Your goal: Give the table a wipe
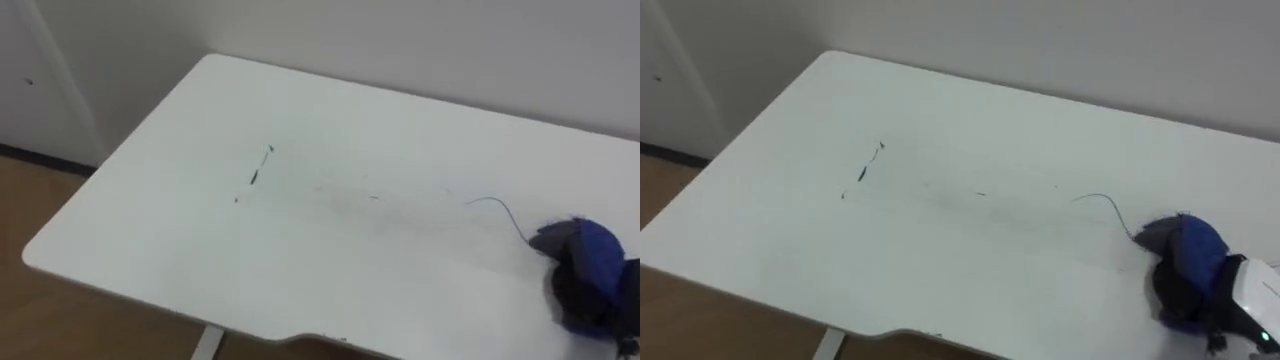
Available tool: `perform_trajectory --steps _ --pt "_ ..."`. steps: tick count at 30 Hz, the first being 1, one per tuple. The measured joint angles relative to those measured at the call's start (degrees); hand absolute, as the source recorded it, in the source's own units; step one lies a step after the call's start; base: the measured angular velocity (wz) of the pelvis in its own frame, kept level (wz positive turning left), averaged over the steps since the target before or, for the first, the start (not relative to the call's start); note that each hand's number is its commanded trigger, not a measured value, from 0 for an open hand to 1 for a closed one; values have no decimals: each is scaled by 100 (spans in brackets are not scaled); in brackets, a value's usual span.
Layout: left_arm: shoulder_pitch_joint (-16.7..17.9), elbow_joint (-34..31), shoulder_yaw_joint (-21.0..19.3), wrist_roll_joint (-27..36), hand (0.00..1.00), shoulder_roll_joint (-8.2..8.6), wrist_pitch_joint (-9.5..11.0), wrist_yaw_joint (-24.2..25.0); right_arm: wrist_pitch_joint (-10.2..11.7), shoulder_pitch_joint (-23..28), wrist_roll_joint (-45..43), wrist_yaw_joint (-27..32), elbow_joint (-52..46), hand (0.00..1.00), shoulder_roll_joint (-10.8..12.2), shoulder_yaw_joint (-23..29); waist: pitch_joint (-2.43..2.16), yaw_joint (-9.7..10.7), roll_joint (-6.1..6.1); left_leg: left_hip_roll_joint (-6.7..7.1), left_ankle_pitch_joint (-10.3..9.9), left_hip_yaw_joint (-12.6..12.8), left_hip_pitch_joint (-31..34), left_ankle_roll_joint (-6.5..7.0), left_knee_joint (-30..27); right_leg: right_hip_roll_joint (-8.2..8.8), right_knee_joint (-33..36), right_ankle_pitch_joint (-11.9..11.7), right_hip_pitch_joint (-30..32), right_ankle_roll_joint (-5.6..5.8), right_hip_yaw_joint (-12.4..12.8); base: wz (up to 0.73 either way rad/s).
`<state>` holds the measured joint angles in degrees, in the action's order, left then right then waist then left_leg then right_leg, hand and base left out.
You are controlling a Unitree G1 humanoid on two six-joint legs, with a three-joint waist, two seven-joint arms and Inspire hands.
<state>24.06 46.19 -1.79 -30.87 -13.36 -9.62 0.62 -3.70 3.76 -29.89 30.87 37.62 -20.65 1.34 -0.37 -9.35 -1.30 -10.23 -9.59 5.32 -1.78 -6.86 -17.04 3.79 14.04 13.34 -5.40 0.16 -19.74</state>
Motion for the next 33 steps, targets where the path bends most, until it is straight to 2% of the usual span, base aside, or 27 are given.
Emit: perform_trajectory --steps 2,3,5,6,7,8,9,10,11,13,14,15,17,18,20,21,23,27,29,31,33 --pt "-260 -3 24 28 0 132 -4 6 -257 -441 -320 -311 -386 100 116 -704 31 -184 67 19 1 51 43 0 160 -29 119 -48 281 -77 184 -63" --pt "-311 -3 51 46 0 136 -3 7 -288 -572 -394 -396 -465 100 173 -916 35 -206 61 33 2 52 75 -1 186 -40 151 -50 365 -84 201 -24" --pt "-659 -17 117 61 0 158 9 6 -382 -1200 -700 -827 -697 100 395 -1768 90 -355 11 167 3 59 220 0 240 -9 293 -61 617 -104 196 3" --pt "-740 -21 151 97 0 153 14 1 -379 -1381 -702 -911 -681 100 466 -1943 108 -414 -4 187 5 25 240 3 239 4 316 -61 638 -105 186 21" --pt "-851 -51 245 153 0 132 12 -1 -317 -1705 -706 -1067 -566 100 637 -2195 185 -475 -14 251 10 -137 275 12 227 51 376 -45 645 -80 142 52" --pt "-853 -146 322 160 0 123 5 4 -182 -1870 -683 -1162 -430 100 713 -2276 194 -503 -88 365 29 -351 351 45 217 133 415 1 644 -16 48 66" --pt "-819 -194 335 145 0 127 5 9 -126 -1916 -687 -1175 -368 100 710 -2257 192 -544 -117 422 28 -420 400 78 206 183 453 32 649 18 14 86" --pt "-689 -235 343 152 0 104 2 17 -101 -2031 -617 -1165 -200 100 687 -2216 200 -550 -164 533 20 -467 466 146 155 275 518 90 621 86 1 78" --pt "-577 -231 309 145 0 68 -36 33 -79 -2060 -464 -1154 -38 100 614 -2124 188 -539 -192 637 -15 -529 476 229 103 354 523 117 543 145 11 76" --pt "-393 -218 245 144 0 -21 -116 95 73 -1953 -230 -1021 256 100 440 -1808 194 -496 -186 775 -102 -695 536 343 -81 423 439 120 340 258 -61 72" --pt "-299 -189 202 139 0 -142 -108 125 216 -1777 -116 -888 457 100 325 -1551 182 -462 -191 843 -151 -784 552 401 -154 424 296 86 196 324 -54 74" --pt "-268 -166 150 122 0 -189 -109 125 266 -1689 -98 -863 501 100 269 -1389 175 -421 -204 878 -173 -816 572 426 -194 427 236 75 122 349 -54 69" --pt "-147 -157 -204 -7 0 -299 -124 123 358 -1338 19 -746 684 100 34 -828 117 -351 -266 966 -209 -874 612 490 -229 437 34 24 -13 437 -37 41" --pt "-122 -157 -274 -37 0 -330 -123 123 363 -1257 42 -715 731 100 -28 -718 104 -349 -260 973 -217 -876 613 504 -236 433 -9 -8 -42 449 -38 6" --pt "-46 -158 -494 -103 0 -363 -127 119 356 -998 246 -599 999 100 -289 -447 0 -336 -277 991 -251 -873 614 555 -281 424 -137 -109 -123 489 -39 0" --pt "-47 -162 -508 -100 0 -362 -127 118 352 -935 298 -566 1059 100 -351 -407 -8 -336 -275 992 -257 -871 606 562 -287 424 -143 -125 -136 495 -39 0" --pt "-116 -229 -465 -99 0 -345 -125 119 223 -864 350 -506 1220 100 -489 -353 -6 -269 -264 977 -313 -870 607 568 -369 406 -141 -141 -172 496 -12 -6" --pt "-294 -220 -332 -68 0 -331 -120 135 -31 -914 343 -487 1228 100 -501 -556 5 -253 -233 902 -339 -861 542 538 -427 317 -134 -198 -195 436 150 -23" --pt "-475 -148 -229 -58 0 -331 -90 135 -254 -1048 340 -506 1136 100 -467 -869 13 -466 -201 815 -402 -869 547 468 -455 209 -127 -253 -137 361 314 -52" --pt "-521 -119 -160 -13 0 -329 -87 160 -359 -1306 303 -616 1098 100 -419 -1144 17 -564 -209 786 -389 -932 612 447 -462 119 -140 -277 4 322 471 -44" --pt "-549 -122 -118 -10 0 -330 -115 245 -397 -1613 289 -676 1094 100 -340 -1389 53 -696 -207 785 -368 -1020 678 430 -458 54 -140 -271 150 323 567 -27"
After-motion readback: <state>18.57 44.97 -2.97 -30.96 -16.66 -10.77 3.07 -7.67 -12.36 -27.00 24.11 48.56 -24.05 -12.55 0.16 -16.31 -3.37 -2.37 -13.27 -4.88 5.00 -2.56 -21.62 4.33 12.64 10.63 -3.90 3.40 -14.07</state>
